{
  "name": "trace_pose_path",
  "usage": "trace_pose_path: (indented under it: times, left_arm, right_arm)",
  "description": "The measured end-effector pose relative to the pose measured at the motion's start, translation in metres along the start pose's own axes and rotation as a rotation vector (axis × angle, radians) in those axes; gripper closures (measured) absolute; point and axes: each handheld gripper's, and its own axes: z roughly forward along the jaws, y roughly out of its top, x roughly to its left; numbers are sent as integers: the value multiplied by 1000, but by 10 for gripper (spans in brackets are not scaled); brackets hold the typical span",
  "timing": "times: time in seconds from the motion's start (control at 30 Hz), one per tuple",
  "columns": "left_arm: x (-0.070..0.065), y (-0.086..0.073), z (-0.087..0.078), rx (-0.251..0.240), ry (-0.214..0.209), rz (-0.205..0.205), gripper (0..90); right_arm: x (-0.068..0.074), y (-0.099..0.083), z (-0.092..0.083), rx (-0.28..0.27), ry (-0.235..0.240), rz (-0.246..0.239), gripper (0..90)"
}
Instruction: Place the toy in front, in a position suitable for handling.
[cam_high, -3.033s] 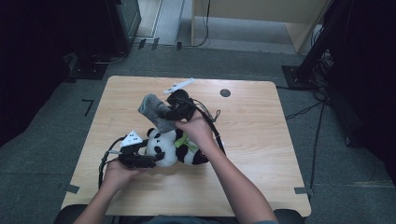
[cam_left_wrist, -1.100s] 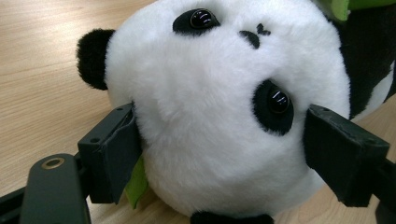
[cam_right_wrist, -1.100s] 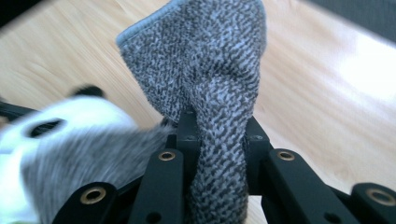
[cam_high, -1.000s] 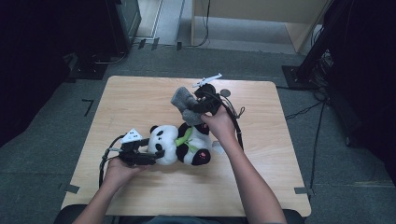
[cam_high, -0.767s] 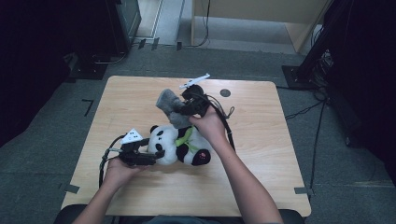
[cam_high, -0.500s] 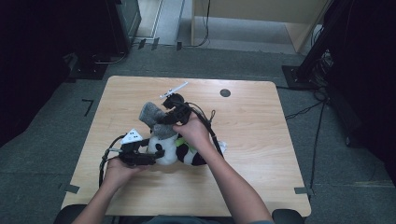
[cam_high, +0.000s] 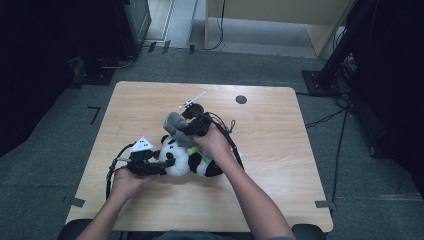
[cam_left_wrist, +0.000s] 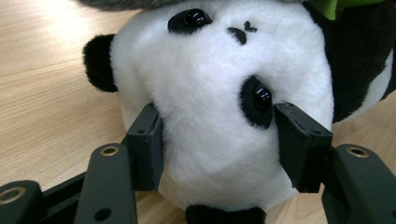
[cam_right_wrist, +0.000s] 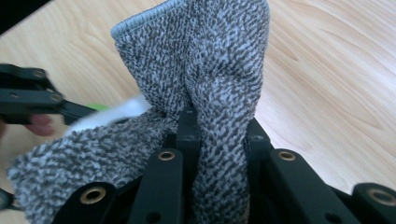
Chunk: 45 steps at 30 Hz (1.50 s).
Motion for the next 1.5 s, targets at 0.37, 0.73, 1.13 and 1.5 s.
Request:
trace_pose_path:
  times: [0.37, 0.73, 1.13, 1.5]
  left_arm:
    - [0, 1, 1, 0, -2, -13, 415]
    - [1, -2, 1, -17, -9, -12, 402]
    - [2, -3, 0, -33, -14, -14, 365]
    - [2, -2, 0, -19, -9, -34, 363]
  right_arm:
    - [-22, -13, -16, 13, -59, 14, 754]
    - [-52, -26, -47, -21, -116, 88, 760]
    - [-53, -28, -113, -247, -118, 90, 757]
    - [-38, -60, -99, -231, -65, 73, 754]
